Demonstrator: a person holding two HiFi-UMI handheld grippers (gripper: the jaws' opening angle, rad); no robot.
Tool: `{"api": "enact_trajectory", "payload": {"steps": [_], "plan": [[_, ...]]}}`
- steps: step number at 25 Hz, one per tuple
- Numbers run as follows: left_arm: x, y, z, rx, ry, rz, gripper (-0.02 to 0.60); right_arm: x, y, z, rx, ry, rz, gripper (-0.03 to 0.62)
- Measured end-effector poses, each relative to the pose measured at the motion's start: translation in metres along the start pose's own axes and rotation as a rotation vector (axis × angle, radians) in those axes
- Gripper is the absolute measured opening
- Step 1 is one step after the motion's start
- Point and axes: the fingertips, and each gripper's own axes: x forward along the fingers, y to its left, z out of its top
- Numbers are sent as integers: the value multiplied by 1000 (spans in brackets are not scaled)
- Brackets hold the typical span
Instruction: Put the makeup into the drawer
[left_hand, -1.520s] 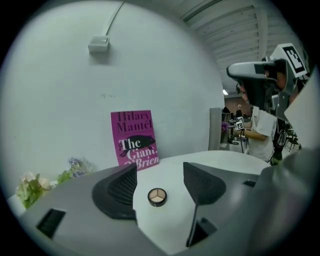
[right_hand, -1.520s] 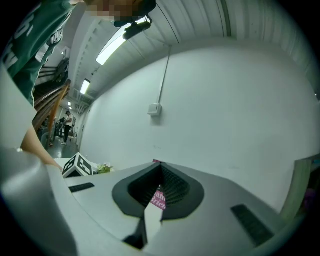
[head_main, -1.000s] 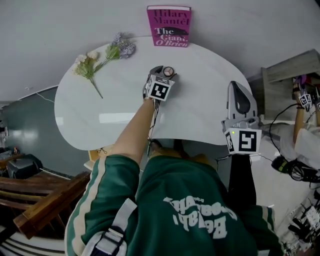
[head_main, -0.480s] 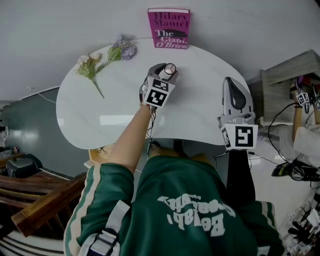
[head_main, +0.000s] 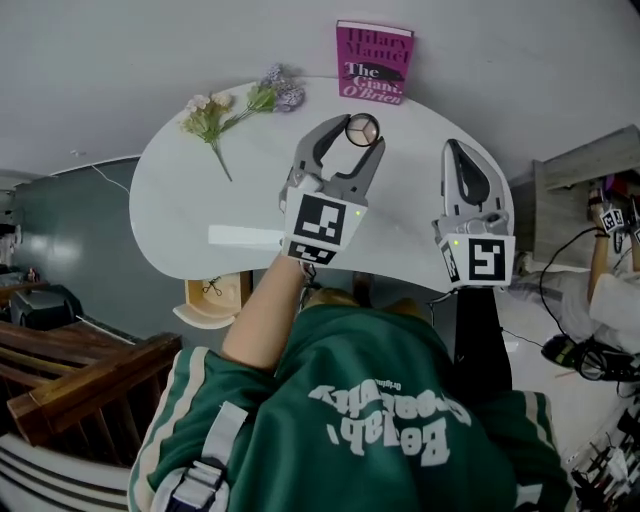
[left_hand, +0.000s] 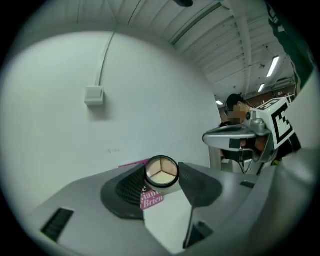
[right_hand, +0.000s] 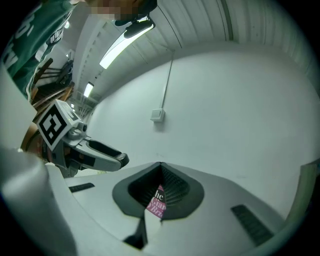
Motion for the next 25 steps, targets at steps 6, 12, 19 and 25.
{"api": "enact_trajectory", "payload": {"steps": [6,12,19,25], "plan": [[-31,12,12,29,-36,61,235,6,20,10,2,-26,35,9],[-75,47,3,32,-30,154,235,30,68,21,12,-52,126,9],[-169,112,-13,43,-4,322,235,71,176,40,44,-93,317,9],[-274,162,-23,62,36,531,235,93,290,71,66,-154,533,9]]}}
